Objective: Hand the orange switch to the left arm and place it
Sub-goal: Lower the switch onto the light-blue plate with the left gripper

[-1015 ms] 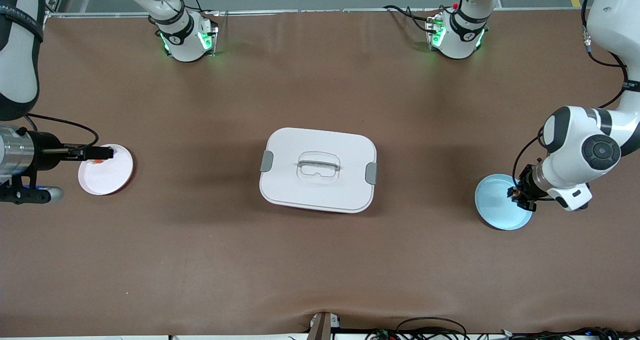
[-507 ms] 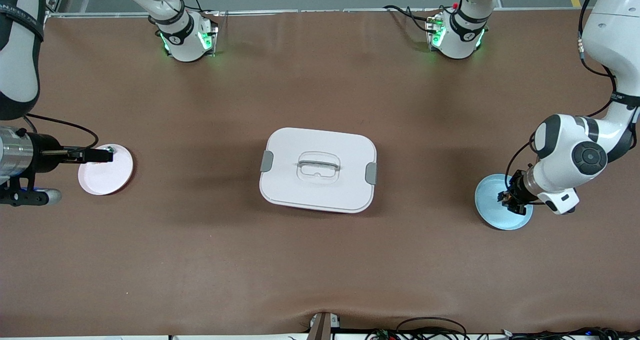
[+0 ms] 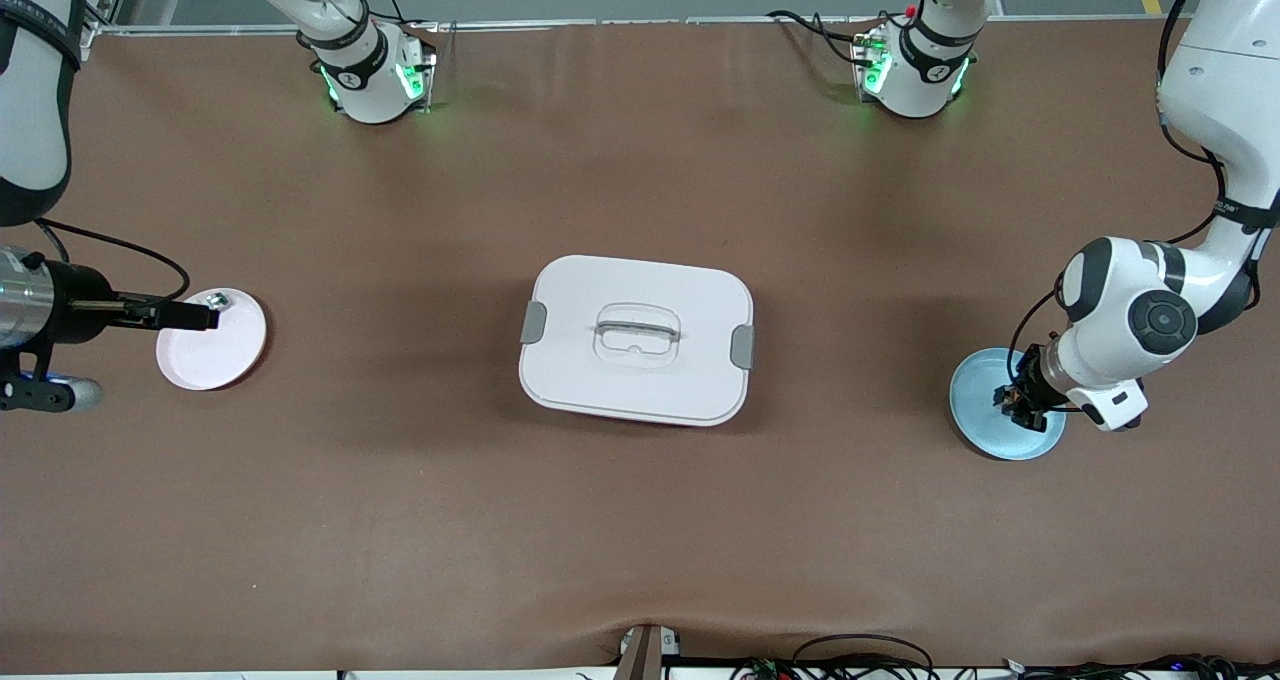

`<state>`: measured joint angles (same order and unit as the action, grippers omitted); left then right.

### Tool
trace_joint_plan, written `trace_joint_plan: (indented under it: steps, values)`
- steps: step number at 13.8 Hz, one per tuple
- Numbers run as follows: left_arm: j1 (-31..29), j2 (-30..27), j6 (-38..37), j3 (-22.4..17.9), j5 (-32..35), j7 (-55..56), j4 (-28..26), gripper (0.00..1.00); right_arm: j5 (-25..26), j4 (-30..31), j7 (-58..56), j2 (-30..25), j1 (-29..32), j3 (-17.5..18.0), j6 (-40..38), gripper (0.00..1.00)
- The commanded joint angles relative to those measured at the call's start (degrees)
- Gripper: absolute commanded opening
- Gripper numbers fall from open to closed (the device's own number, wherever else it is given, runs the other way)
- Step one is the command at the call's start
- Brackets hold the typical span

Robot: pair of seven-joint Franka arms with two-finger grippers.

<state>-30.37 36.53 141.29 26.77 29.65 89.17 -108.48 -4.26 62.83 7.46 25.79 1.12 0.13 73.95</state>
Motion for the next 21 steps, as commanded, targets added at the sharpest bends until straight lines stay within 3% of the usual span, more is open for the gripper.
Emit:
trace_joint_plan:
  steps: [1,5,6,8,10,15,19,21]
  values:
    - [-0.4,0.6,1.2,0.1,1.9,1.6,-0.1,0.00,0.9,1.2,1.1,-2.9,0.1,0.5,0.1,1.00]
    - [-0.3,1.0,1.2,0.0,2.0,1.5,-0.1,0.03,0.5,1.2,1.2,-5.5,-0.7,0.7,0.9,1.00]
    - [-0.3,1.0,1.2,0.0,2.5,1.5,-0.1,0.09,0.9,1.3,1.2,-6.1,-1.2,0.5,1.0,1.00]
    - [-0.4,0.9,1.2,0.1,2.7,1.5,0.0,0.44,0.9,1.7,1.2,-6.4,-0.8,0.4,0.8,1.00]
    - [-0.2,0.9,1.1,0.1,2.7,1.5,0.3,0.98,0.8,1.9,1.2,-7.1,-0.5,0.1,0.2,1.00]
    - [0.6,-0.5,0.5,0.3,2.6,4.0,0.3,1.00,1.3,7.2,1.2,-12.0,0.3,0.0,1.0,1.00]
    - [0.9,-0.8,0.4,0.8,2.6,5.6,0.8,1.00,4.0,8.0,1.2,-14.0,-0.2,0.1,2.5,1.00]
    - [1.5,-1.0,0.4,0.9,2.6,5.6,1.2,1.00,3.9,11.8,1.2,-16.6,0.0,0.1,5.1,1.00]
